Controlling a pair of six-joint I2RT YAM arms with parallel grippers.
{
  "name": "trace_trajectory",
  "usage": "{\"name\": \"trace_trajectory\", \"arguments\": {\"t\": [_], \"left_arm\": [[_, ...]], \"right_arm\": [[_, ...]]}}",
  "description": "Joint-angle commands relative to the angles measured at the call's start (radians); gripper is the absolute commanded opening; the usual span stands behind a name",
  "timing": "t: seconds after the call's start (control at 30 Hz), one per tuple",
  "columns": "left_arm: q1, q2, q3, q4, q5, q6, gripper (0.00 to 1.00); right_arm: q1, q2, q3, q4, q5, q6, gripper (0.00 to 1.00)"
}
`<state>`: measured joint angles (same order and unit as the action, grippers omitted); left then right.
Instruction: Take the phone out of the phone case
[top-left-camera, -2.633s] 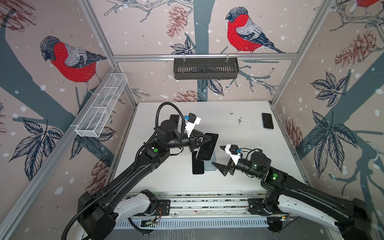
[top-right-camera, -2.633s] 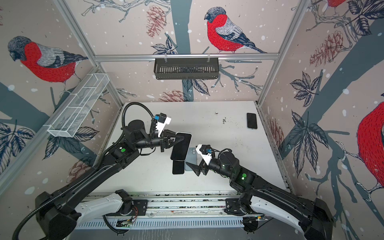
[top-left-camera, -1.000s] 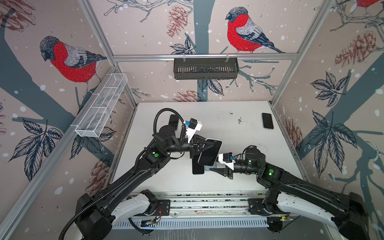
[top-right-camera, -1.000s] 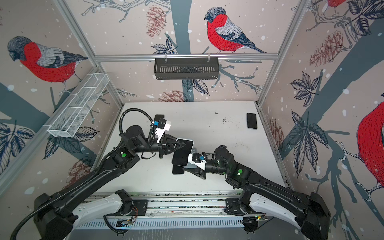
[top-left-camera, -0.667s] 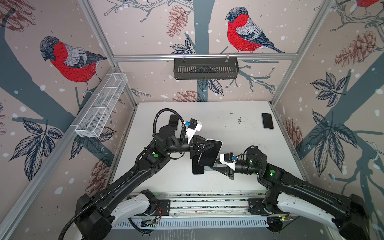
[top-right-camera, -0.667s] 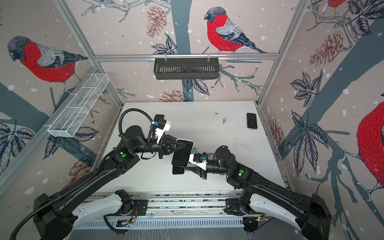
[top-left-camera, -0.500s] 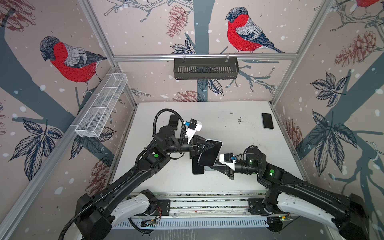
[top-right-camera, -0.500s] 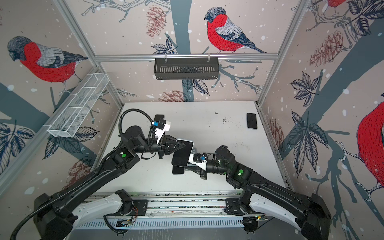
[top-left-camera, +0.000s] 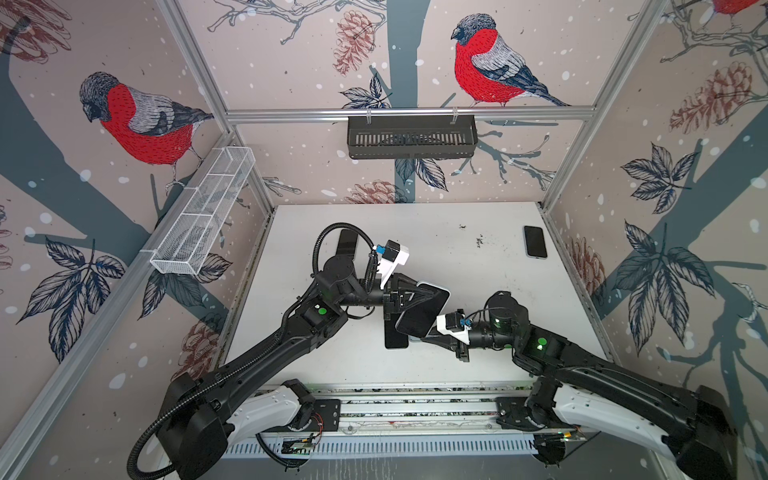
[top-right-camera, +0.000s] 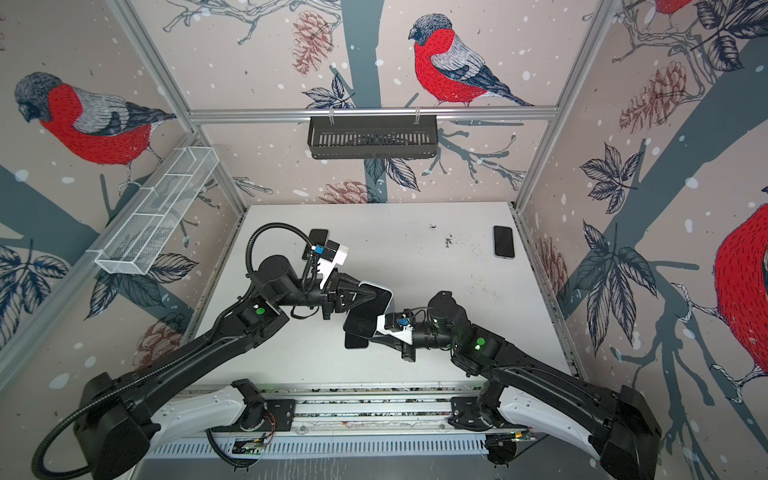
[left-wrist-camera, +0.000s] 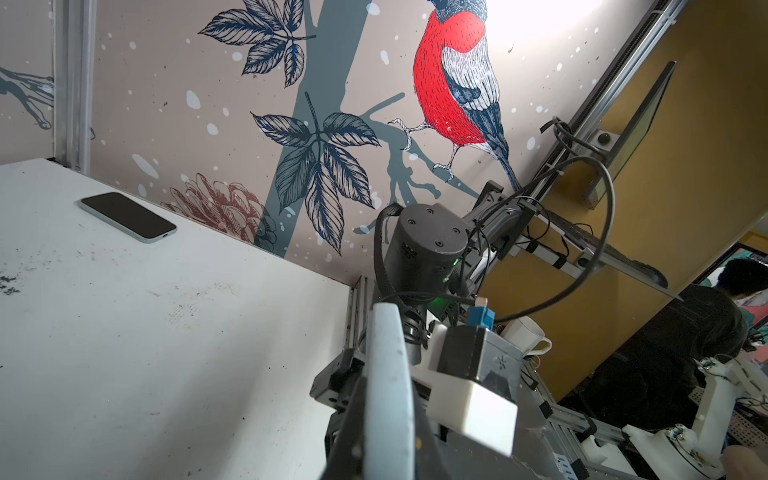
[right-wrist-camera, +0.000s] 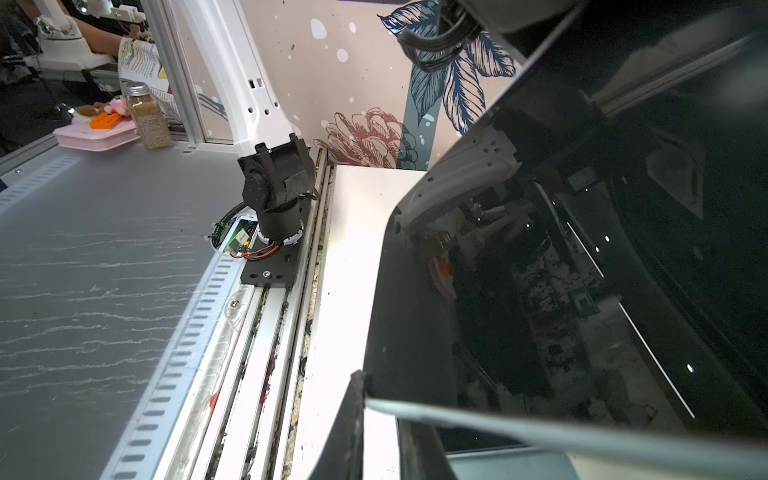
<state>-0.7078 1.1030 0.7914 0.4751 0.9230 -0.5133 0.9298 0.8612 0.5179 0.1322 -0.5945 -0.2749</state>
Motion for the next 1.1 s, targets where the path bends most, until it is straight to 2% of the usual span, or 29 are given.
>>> {"name": "trace_trajectory", "arguments": {"t": [0.0,0.13,0.27,0.33,0.37,0.47,0.57,0.7,0.8,0.9,1.07], "left_arm": [[-0.016,0.020,0.001,0.107,-0.026,-0.079,0.00],[-0.038,0.044,0.007,0.105,-0.040,-0.088,0.00],[-0.042,0.048,-0.019,0.165,-0.051,-0.137,0.00],[-0.042,0.049,-0.021,0.159,-0.061,-0.140,0.00],[-0.042,0.048,-0.023,0.154,-0.073,-0.146,0.00],[-0.036,0.025,-0.037,0.158,-0.147,-0.173,0.00],[-0.014,0.002,-0.067,0.238,-0.198,-0.270,0.00],[-0.004,-0.034,-0.087,0.259,-0.355,-0.409,0.00],[0.008,-0.046,-0.135,0.356,-0.429,-0.544,0.00],[0.008,-0.050,-0.160,0.412,-0.487,-0.642,0.00],[0.009,-0.042,-0.196,0.484,-0.553,-0.741,0.00]], "right_arm": [[0.000,0.011,0.016,0.143,0.031,-0.091,0.12],[0.002,0.027,0.015,0.207,0.078,-0.102,0.11],[0.003,0.024,-0.013,0.300,0.190,-0.095,0.09],[0.005,0.010,-0.041,0.356,0.252,-0.077,0.12],[0.007,-0.001,-0.054,0.380,0.296,-0.045,0.19],[0.010,-0.041,-0.106,0.439,0.417,0.076,0.50],[0.010,-0.090,-0.135,0.417,0.567,0.235,0.71],[0.010,-0.186,-0.169,0.340,0.684,0.454,0.84],[0.009,-0.256,-0.173,0.255,0.766,0.640,0.87],[0.003,-0.308,-0.160,0.165,0.757,0.807,0.88],[0.000,-0.322,-0.163,0.173,0.555,0.963,0.87]]}}
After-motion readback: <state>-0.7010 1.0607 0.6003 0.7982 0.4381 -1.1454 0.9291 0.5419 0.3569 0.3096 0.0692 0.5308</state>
